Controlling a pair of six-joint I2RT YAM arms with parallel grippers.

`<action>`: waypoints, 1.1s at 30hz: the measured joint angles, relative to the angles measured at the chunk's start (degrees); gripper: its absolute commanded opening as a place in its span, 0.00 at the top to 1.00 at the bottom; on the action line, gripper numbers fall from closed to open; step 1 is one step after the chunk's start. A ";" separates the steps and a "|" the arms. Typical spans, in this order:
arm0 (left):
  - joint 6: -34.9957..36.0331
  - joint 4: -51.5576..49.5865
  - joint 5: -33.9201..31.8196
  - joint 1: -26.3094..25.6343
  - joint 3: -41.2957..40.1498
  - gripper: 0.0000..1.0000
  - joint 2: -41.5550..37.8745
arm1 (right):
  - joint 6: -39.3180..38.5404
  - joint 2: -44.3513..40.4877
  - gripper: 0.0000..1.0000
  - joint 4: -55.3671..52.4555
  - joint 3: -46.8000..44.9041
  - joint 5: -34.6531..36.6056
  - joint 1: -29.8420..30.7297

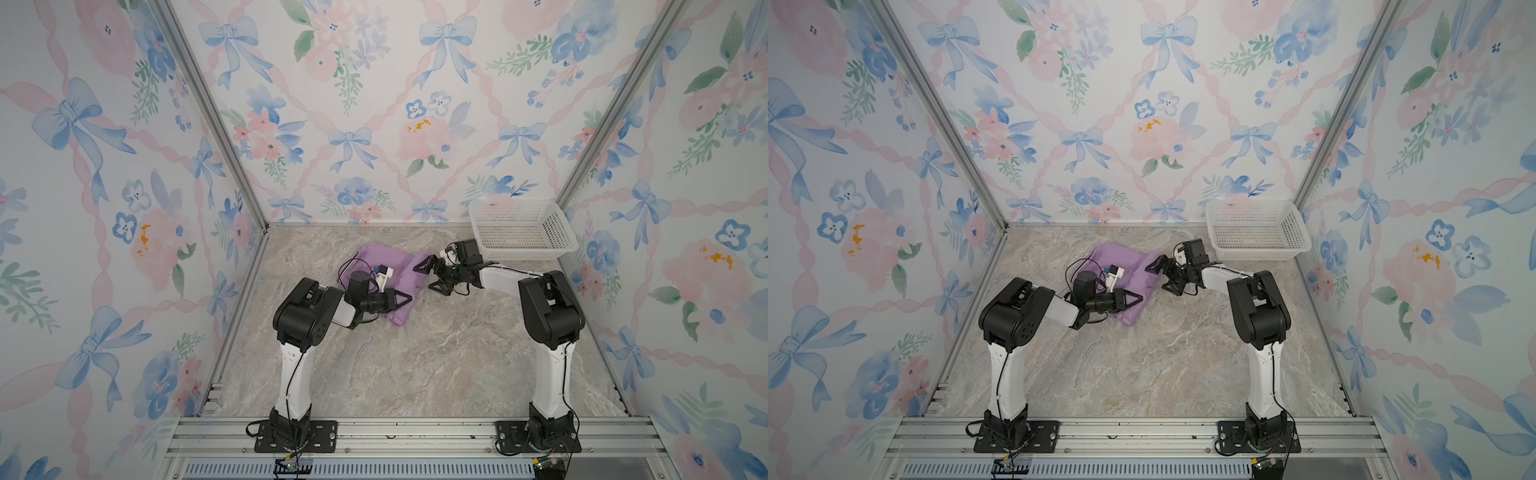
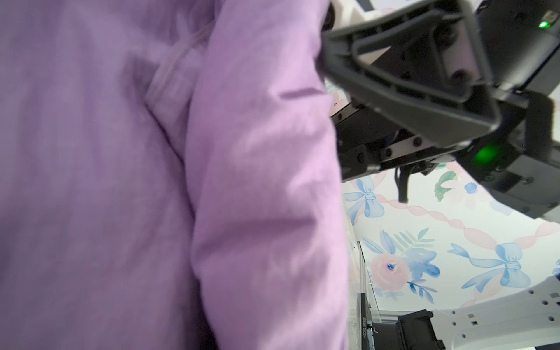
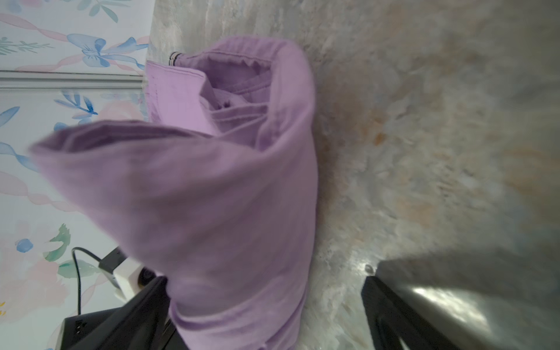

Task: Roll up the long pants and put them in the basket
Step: Roll the long pant at the center of the board.

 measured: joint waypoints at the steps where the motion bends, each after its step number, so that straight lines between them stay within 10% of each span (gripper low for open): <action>1: -0.70 0.74 0.26 0.04 -0.11 1.00 0.00 | 0.07 0.52 0.02 -0.07 1.16 0.31 0.37; 7: -3.34 3.63 1.33 0.09 -0.15 1.00 0.00 | 0.28 4.48 0.05 -0.11 6.95 1.16 2.03; 11: -4.15 4.52 2.16 0.11 -0.20 1.00 0.02 | 1.29 6.19 0.96 0.42 8.87 1.27 2.43; 16: -4.81 5.99 3.39 0.09 -0.22 1.00 1.29 | 3.65 6.97 1.00 1.01 8.26 0.33 2.32; 20: -4.61 6.64 4.13 0.13 -0.52 0.04 1.46 | 5.64 6.95 1.00 2.12 6.62 -0.26 1.86; 24: -0.22 2.58 0.44 0.57 -2.54 0.02 -3.32 | 6.62 6.82 1.00 -0.22 6.43 -0.22 0.87; 28: 16.24 -17.55 -22.77 -3.67 1.36 0.02 -16.33 | 6.86 5.60 1.00 -3.67 6.67 0.55 0.63; 33: 36.63 -27.17 -59.98 -22.95 9.77 0.02 -22.75 | 7.80 5.25 1.00 -4.83 7.32 0.90 0.74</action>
